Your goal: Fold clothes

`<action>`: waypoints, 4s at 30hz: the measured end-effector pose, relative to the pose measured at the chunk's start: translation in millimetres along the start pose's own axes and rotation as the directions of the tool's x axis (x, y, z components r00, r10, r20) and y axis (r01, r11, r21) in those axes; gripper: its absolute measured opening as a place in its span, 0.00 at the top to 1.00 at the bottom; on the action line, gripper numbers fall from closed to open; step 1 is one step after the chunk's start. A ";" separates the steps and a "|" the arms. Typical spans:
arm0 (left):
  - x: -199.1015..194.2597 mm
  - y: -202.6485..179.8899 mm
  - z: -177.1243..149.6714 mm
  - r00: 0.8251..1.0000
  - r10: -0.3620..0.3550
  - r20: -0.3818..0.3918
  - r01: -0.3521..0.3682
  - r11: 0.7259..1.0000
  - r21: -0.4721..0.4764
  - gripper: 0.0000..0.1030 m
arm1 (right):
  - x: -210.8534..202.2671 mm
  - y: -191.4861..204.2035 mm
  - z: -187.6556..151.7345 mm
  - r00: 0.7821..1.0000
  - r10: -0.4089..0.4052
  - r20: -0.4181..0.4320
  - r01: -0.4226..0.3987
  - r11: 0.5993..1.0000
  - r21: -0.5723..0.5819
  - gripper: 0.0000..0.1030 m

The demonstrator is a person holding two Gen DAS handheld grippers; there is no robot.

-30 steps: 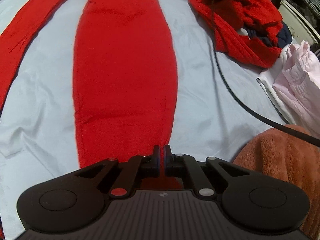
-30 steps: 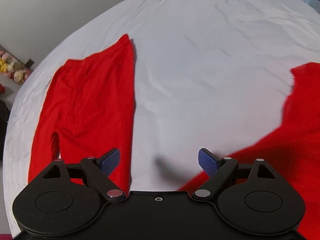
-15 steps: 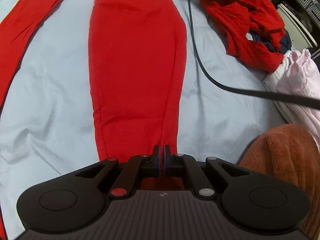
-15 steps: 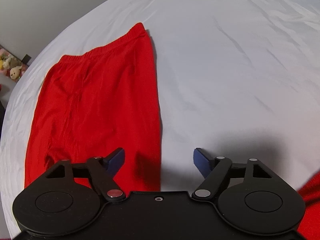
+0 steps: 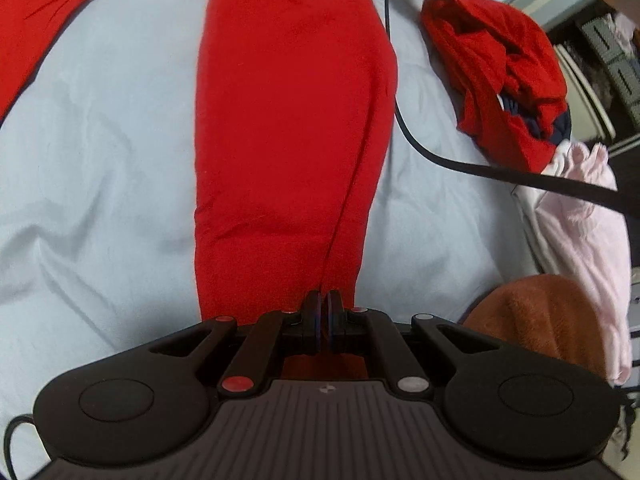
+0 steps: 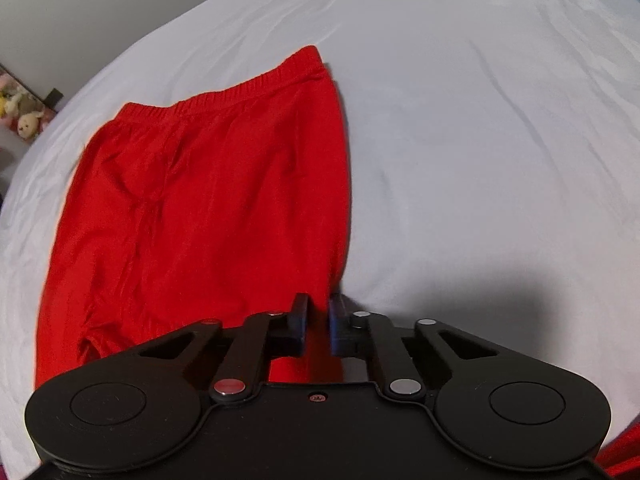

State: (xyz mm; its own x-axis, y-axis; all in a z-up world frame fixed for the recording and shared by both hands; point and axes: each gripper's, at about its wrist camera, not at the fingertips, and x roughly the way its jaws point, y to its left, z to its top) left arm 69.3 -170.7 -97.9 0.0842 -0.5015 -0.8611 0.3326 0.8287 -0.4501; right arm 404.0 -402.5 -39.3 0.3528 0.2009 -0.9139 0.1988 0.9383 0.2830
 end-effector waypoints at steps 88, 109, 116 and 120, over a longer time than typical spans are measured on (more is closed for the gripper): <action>-216.1 220.7 -78.1 0.921 0.157 0.357 0.050 0.860 -0.507 0.86 | -38.3 294.2 -212.9 0.968 0.141 -0.208 -0.215 0.893 -0.394 0.56; -176.2 241.4 -60.8 0.959 0.280 -0.032 -0.256 0.815 -0.519 0.86 | -40.1 252.0 -395.8 0.906 0.324 -0.274 -0.393 0.883 -0.256 0.75; -183.0 247.7 -71.9 0.963 0.270 0.001 -0.222 0.796 -0.563 0.86 | -55.5 257.0 -405.0 0.885 0.363 -0.291 -0.440 0.856 -0.273 0.96; -201.1 246.8 -83.3 0.969 0.234 0.085 -0.140 0.795 -0.590 0.84 | -72.0 269.8 -412.1 0.854 0.416 -0.314 -0.504 0.813 -0.293 0.97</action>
State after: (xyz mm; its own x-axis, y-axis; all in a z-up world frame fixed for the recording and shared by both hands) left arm 56.2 155.3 -55.6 0.2393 -0.3129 -0.9191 -0.3015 0.8759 -0.3767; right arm 55.4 -47.9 -17.1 0.0965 0.6498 -0.7540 -0.2843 0.7440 0.6047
